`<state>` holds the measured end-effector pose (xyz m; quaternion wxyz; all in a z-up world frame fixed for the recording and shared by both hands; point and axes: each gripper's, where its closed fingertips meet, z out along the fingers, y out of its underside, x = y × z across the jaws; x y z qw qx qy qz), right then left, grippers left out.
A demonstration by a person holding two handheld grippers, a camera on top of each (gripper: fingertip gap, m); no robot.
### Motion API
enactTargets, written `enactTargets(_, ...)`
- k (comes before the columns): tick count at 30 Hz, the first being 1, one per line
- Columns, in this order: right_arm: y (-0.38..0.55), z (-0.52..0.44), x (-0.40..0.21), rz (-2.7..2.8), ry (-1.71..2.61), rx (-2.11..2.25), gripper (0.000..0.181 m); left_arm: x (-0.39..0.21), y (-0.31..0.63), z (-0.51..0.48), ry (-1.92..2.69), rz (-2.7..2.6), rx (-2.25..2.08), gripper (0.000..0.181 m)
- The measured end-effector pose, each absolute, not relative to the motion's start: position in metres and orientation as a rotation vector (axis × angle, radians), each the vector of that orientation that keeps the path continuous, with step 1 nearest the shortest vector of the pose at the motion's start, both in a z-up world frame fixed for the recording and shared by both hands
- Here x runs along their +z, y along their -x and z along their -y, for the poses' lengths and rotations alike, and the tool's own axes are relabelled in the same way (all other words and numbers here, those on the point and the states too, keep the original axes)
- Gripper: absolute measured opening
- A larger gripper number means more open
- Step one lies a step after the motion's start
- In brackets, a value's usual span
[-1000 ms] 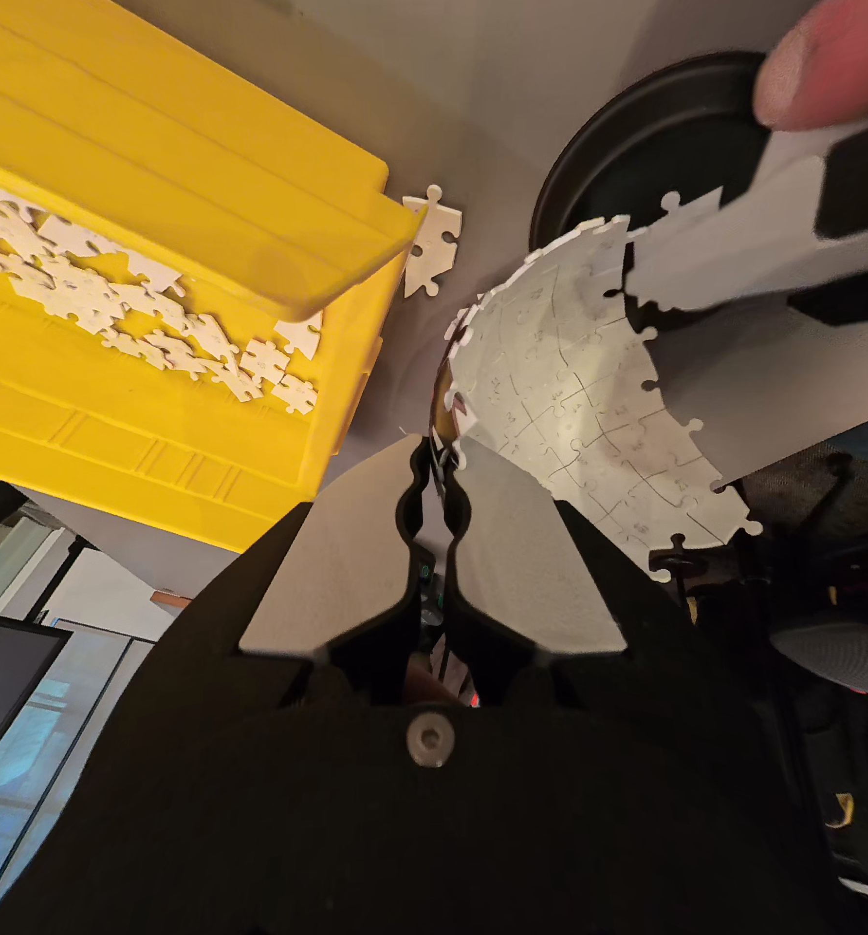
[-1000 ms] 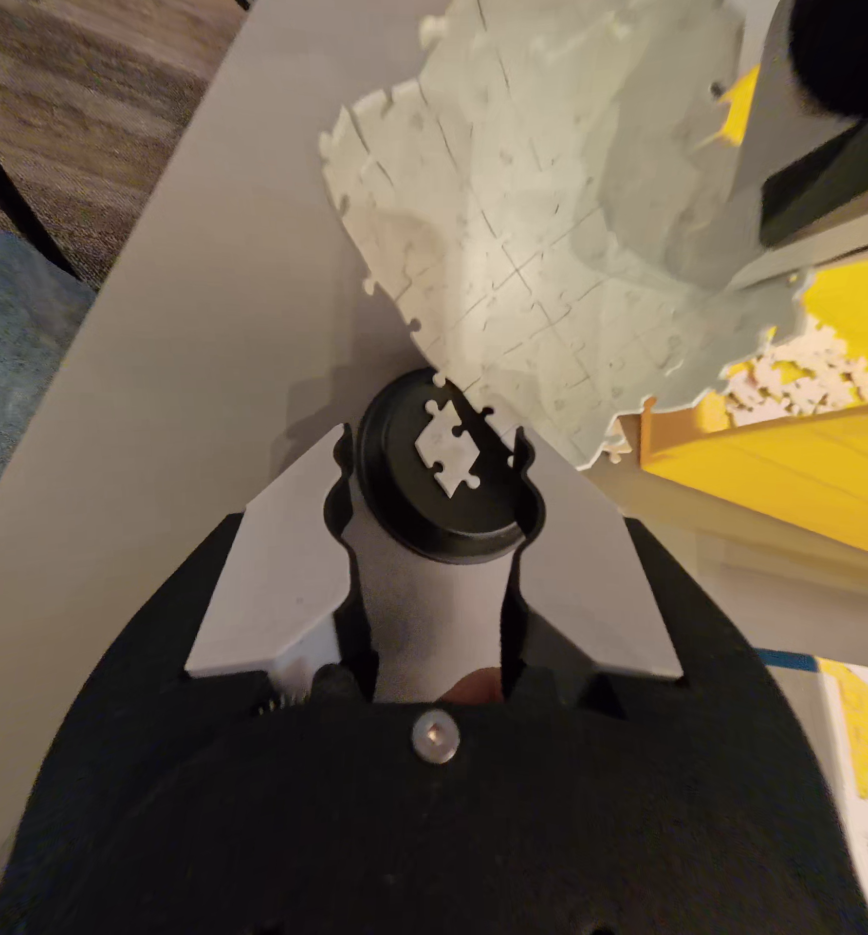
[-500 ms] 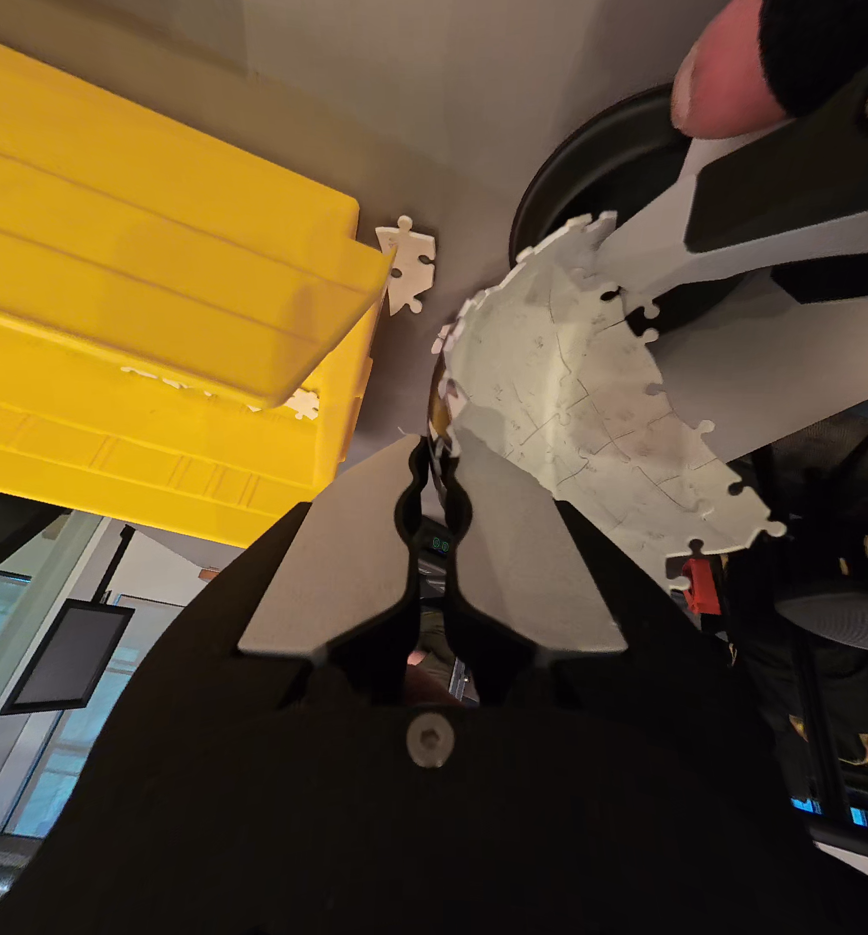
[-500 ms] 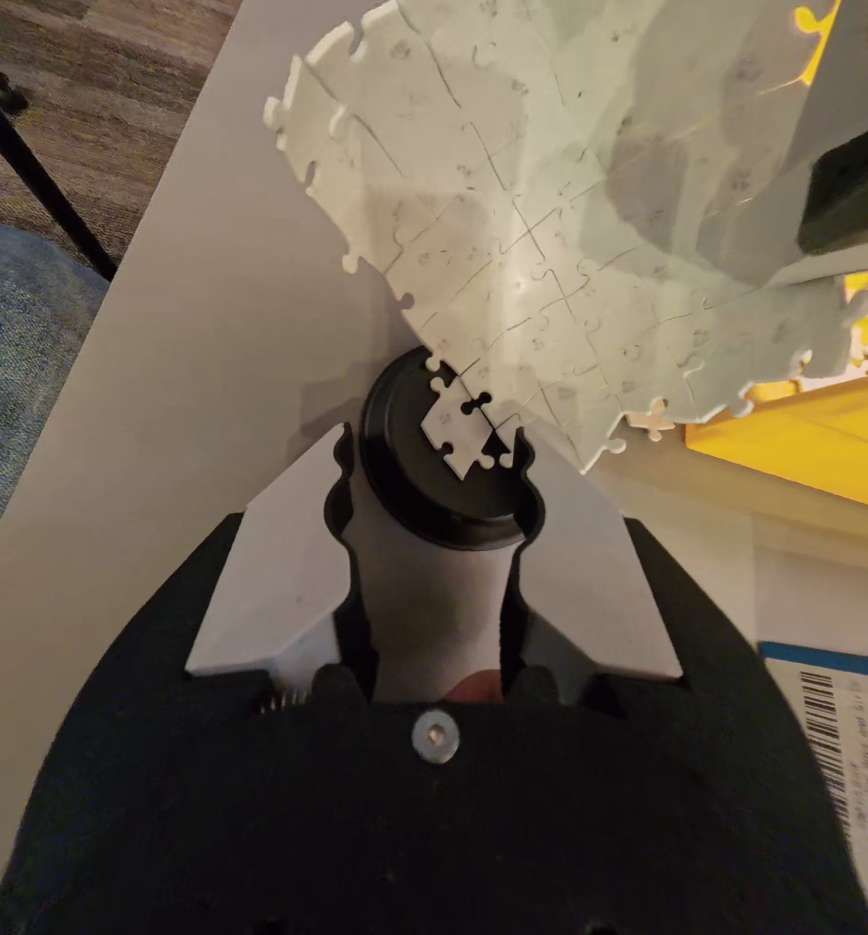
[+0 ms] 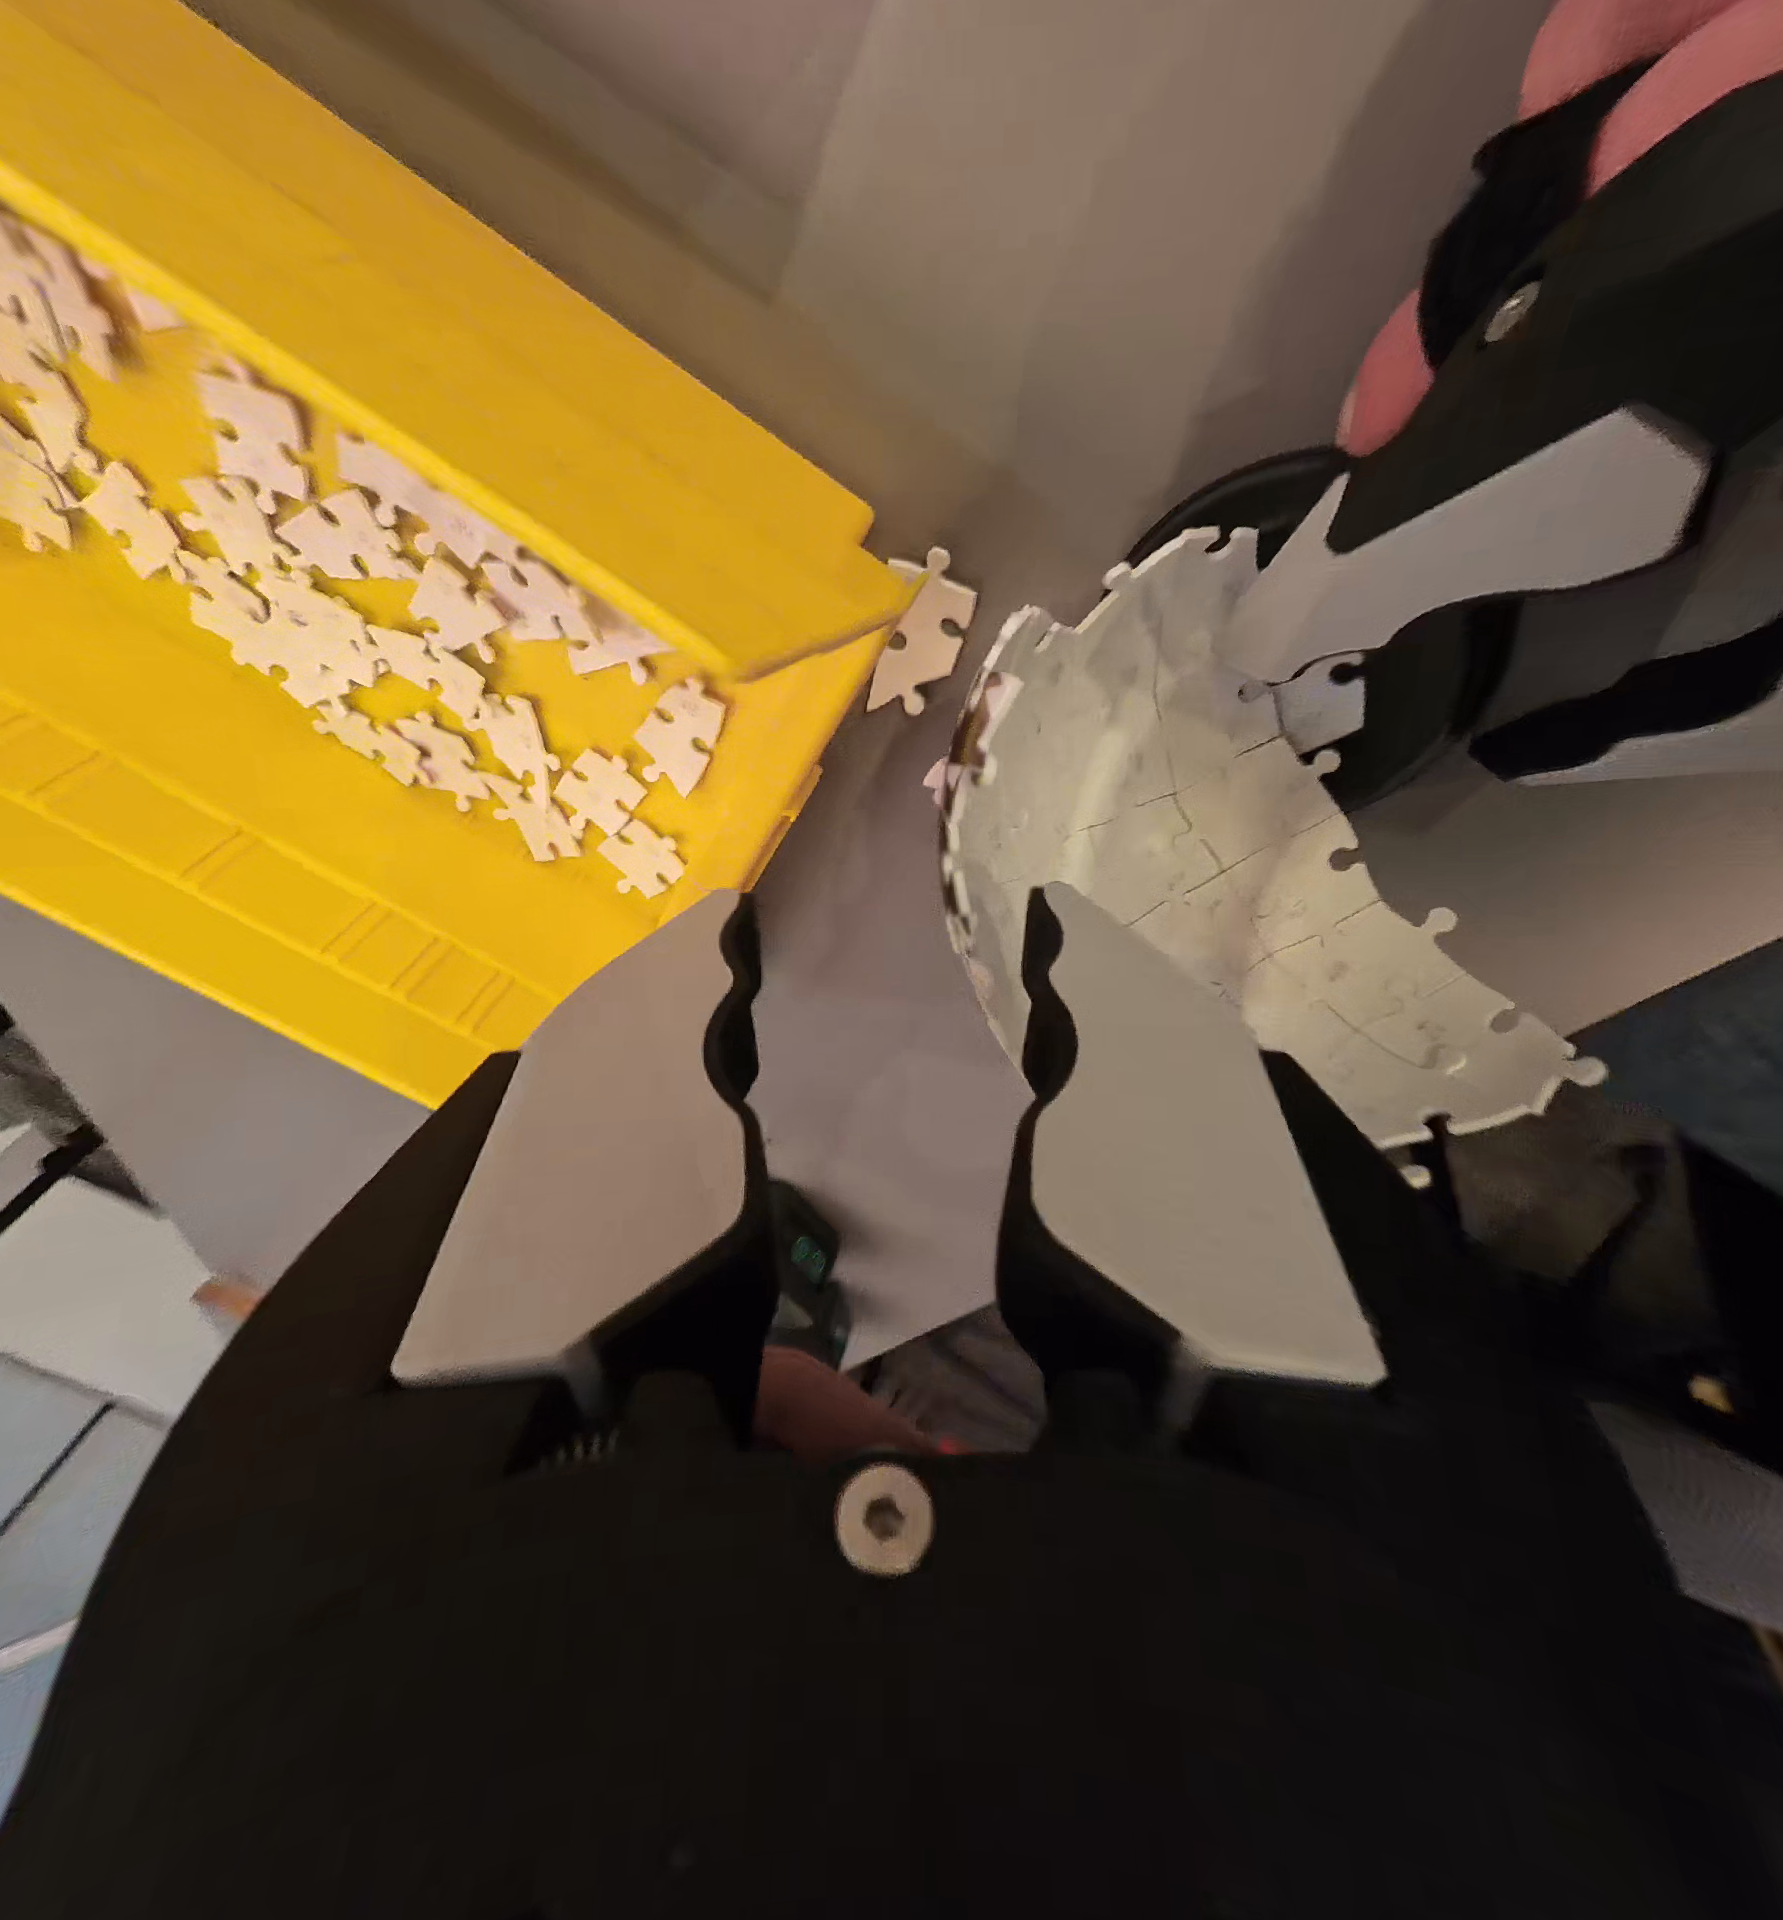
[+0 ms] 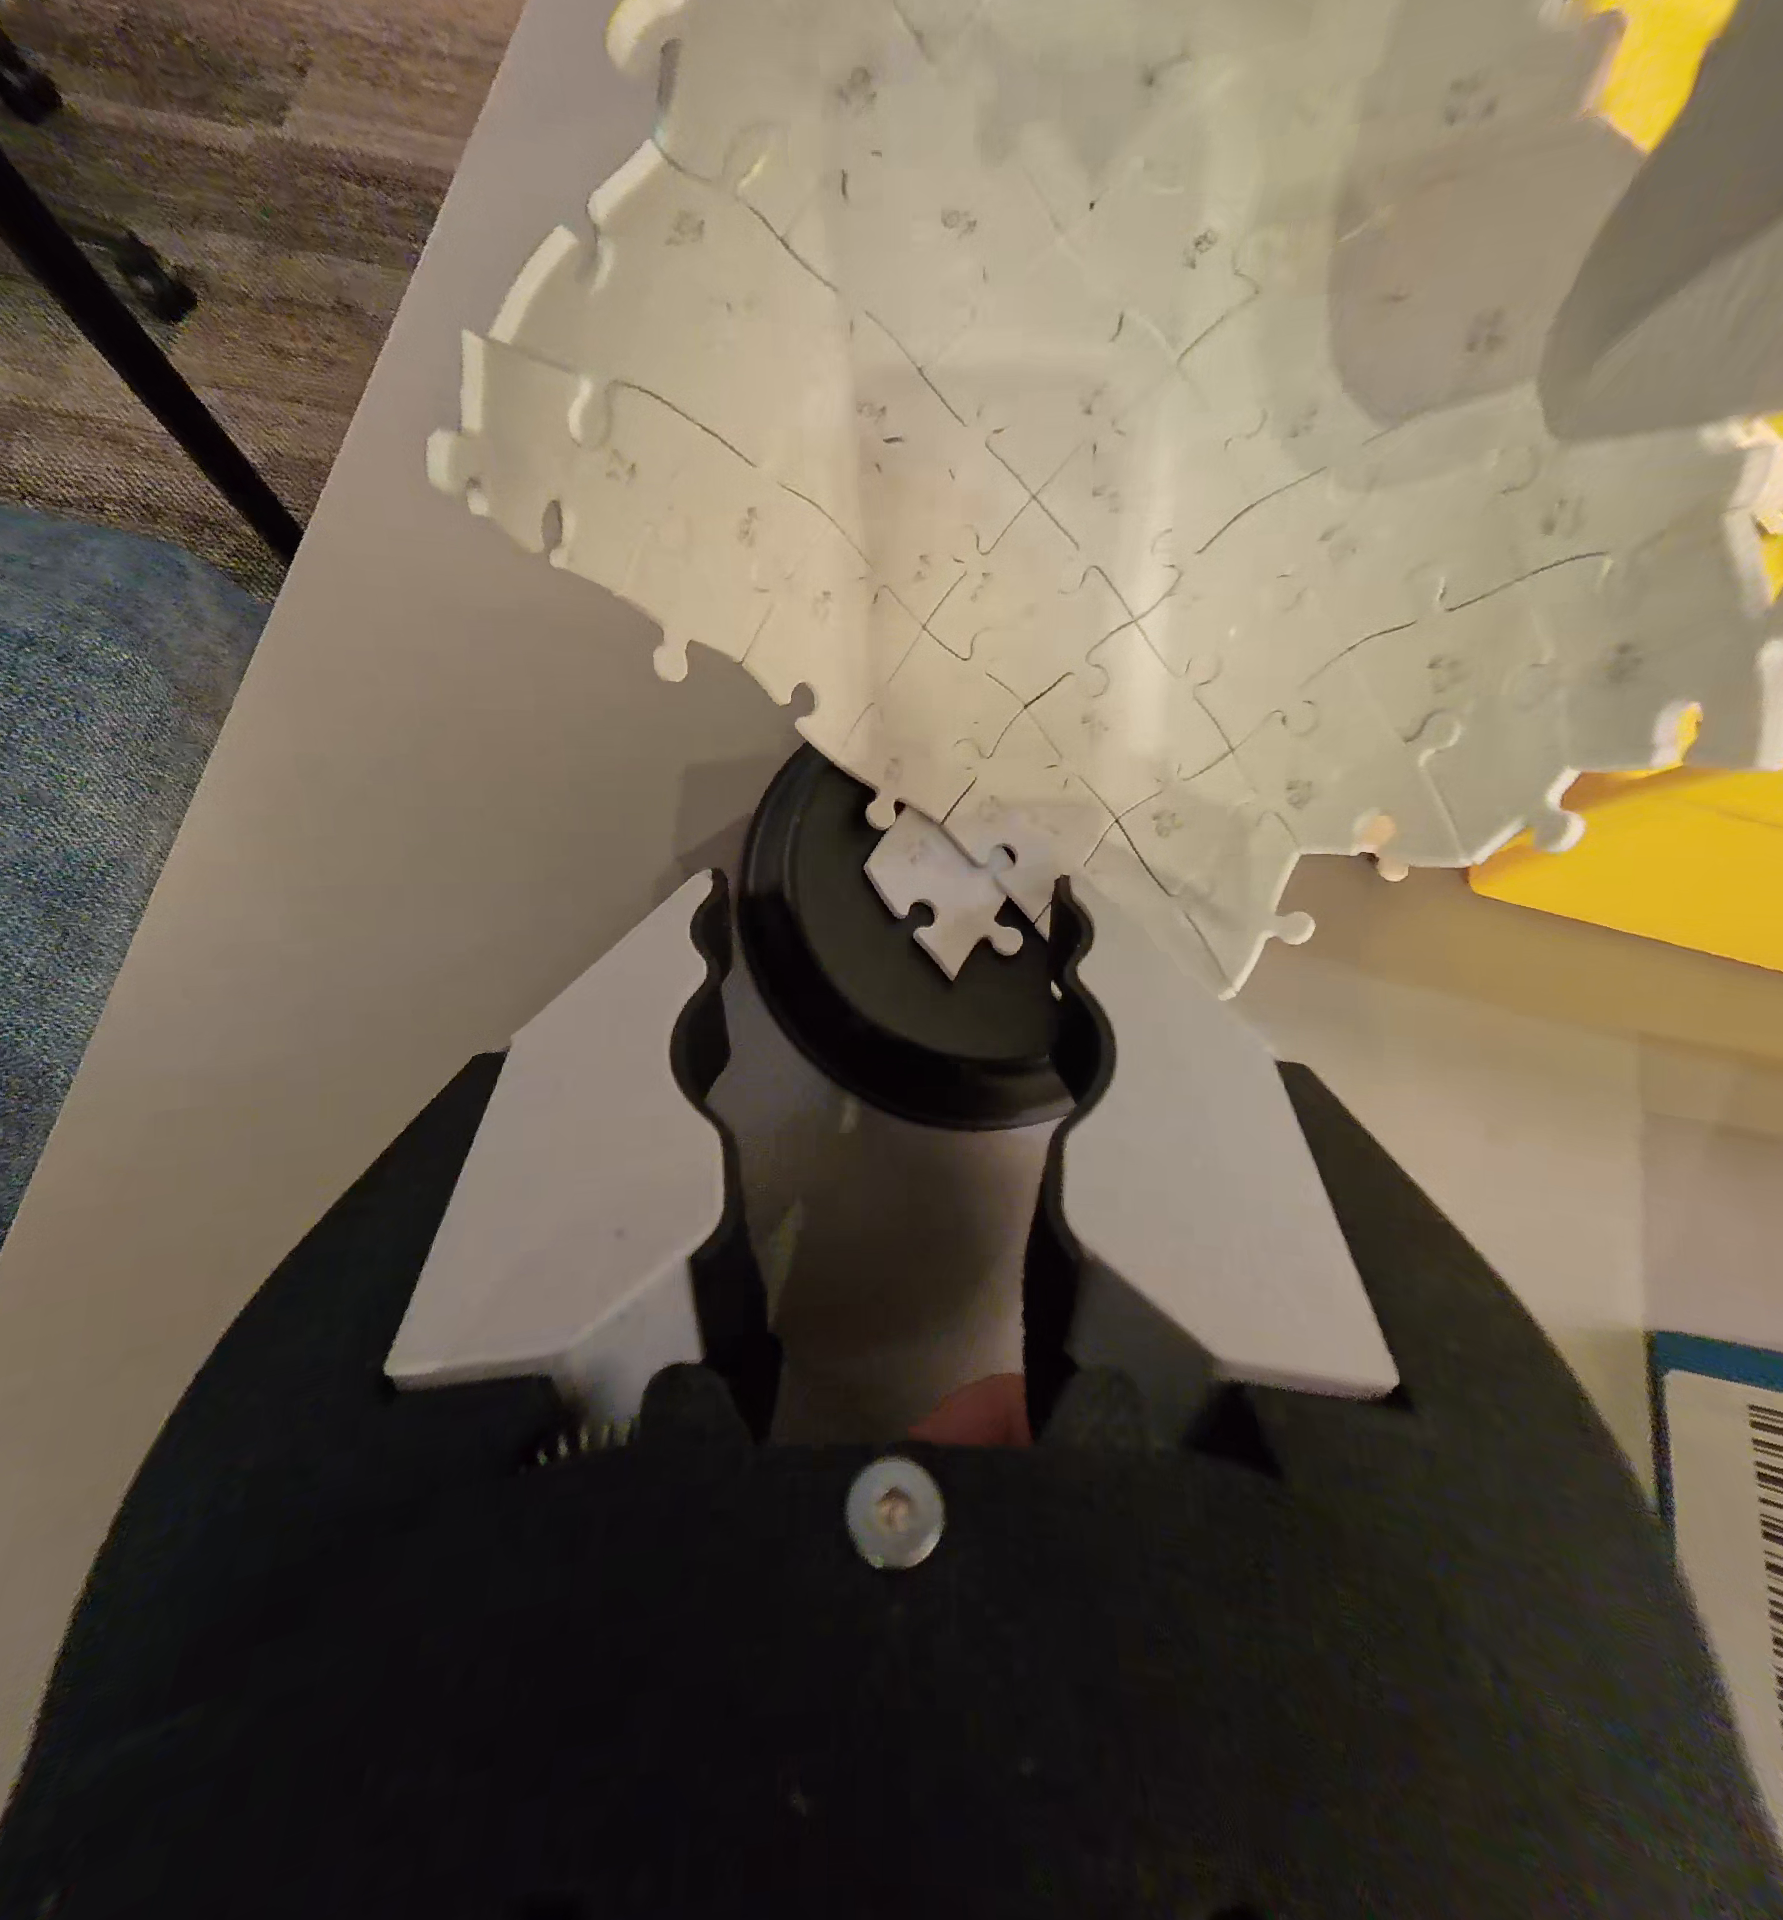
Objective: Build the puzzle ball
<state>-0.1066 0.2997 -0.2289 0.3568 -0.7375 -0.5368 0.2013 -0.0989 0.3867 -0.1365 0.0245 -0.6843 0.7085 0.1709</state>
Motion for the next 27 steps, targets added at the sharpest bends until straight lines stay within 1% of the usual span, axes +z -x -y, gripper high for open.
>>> enactTargets(2,0.106,-0.300,-0.229,1.383,1.906,0.524,0.060,-0.127,0.096,-0.384,2.132,-2.113,0.396,0.057)
enactTargets(8,0.107,-0.300,-0.229,1.389,1.902,0.512,0.060,-0.087,0.109,-0.367,2.170,-1.626,-0.061,0.089)
enactTargets(10,0.107,-0.299,-0.229,1.381,1.911,0.523,0.062,-0.093,0.121,-0.352,2.164,-1.495,-0.085,0.091)
enactTargets(14,0.110,-0.297,-0.228,1.355,1.938,0.563,0.069,-0.126,0.137,-0.332,2.157,-1.235,-0.019,0.093)
enactTargets(19,0.113,-0.296,-0.227,1.333,1.957,0.572,0.075,-0.143,0.142,-0.337,2.115,-0.984,0.077,0.078)
enactTargets(21,0.116,-0.295,-0.227,1.317,1.969,0.589,0.078,-0.139,0.144,-0.340,2.095,-0.926,0.097,0.058)
enactTargets(23,0.119,-0.294,-0.226,1.293,1.985,0.610,0.080,-0.137,0.154,-0.346,2.058,-0.933,0.225,0.045)
enactTargets(27,0.127,-0.293,-0.226,1.254,2.007,0.606,0.083,-0.135,0.166,-0.358,2.012,-0.941,0.346,0.037)
